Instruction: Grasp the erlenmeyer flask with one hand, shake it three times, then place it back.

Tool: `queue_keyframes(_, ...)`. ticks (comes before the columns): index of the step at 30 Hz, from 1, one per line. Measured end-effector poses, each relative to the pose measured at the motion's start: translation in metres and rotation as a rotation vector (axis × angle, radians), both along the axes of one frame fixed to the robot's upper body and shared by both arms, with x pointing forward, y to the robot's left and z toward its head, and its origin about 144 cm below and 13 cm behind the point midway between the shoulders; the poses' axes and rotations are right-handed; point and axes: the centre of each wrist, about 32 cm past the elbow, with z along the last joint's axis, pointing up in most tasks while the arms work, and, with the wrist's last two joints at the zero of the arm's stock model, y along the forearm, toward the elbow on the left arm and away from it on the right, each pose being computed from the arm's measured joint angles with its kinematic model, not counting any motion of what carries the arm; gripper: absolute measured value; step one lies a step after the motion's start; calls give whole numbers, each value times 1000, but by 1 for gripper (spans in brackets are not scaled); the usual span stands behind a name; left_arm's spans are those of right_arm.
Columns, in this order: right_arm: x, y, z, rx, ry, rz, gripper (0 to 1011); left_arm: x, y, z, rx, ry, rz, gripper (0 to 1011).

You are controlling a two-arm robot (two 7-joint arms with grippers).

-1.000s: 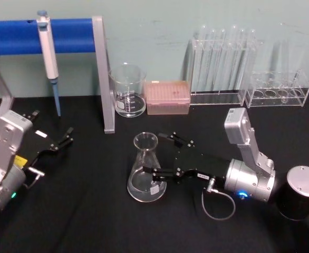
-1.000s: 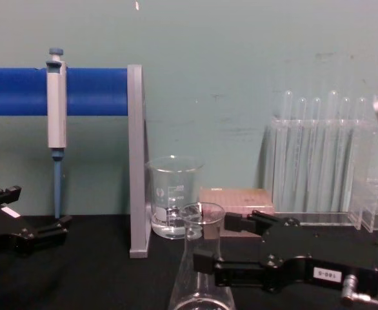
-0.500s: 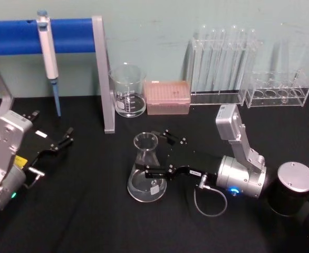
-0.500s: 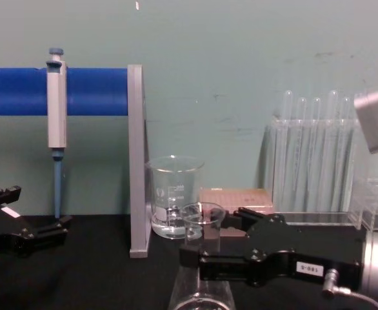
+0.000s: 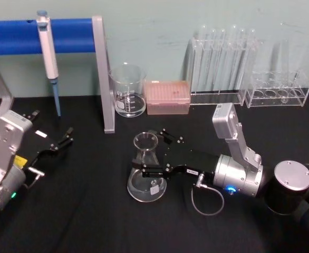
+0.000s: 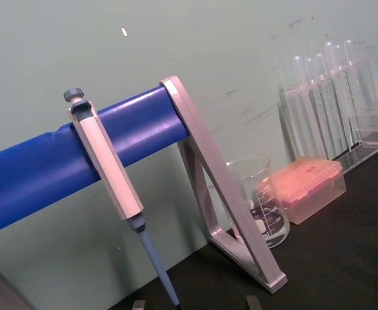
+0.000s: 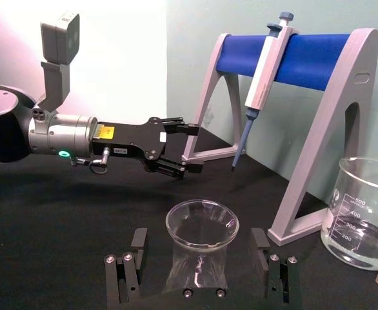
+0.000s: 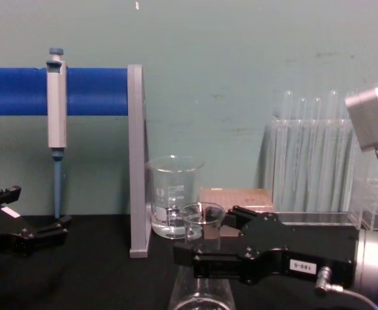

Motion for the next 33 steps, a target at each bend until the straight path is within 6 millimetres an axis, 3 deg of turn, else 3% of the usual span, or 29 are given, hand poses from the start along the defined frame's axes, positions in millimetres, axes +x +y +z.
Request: queue_keyframes(33,-1,-1,1,-2,-3,-9,1000,0,0,0,0,0,0,1001)
